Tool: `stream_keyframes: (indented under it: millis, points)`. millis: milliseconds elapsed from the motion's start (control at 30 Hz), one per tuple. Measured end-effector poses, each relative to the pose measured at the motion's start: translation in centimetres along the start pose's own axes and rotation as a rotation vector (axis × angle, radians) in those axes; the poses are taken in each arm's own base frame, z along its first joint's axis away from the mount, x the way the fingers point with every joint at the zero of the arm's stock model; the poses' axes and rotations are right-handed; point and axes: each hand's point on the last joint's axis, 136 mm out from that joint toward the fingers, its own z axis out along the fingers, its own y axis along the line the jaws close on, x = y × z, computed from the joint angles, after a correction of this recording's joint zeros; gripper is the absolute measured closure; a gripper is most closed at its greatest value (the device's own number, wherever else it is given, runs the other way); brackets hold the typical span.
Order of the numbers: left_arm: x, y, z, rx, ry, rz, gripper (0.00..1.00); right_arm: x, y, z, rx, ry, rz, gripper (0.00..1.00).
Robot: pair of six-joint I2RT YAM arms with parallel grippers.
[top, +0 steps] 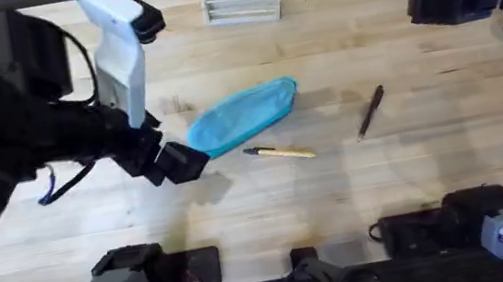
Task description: Unzip the bag, pick up the pens from the table one at a time and place them inside, then zip the bag closed.
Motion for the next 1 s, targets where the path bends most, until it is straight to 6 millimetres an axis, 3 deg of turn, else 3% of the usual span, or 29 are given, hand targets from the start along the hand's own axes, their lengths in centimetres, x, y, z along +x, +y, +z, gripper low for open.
stream_keyframes:
  millis: [300,600,1000]
  points:
    - [0.7,0.7,3.8,0.126,0.096,-0.066,0.007,0.0,0.0,0.0,0.0,0.0,0.0,0.005]
    - [-1.9,1.4,4.1,0.128,-0.026,0.007,0.007,0.0,0.0,0.0,0.0,-0.001,0.0,0.005]
    - [-1.8,1.0,5.5,0.206,-0.012,-0.017,0.007,0.0,0.0,0.0,0.0,-0.001,0.0,0.005]
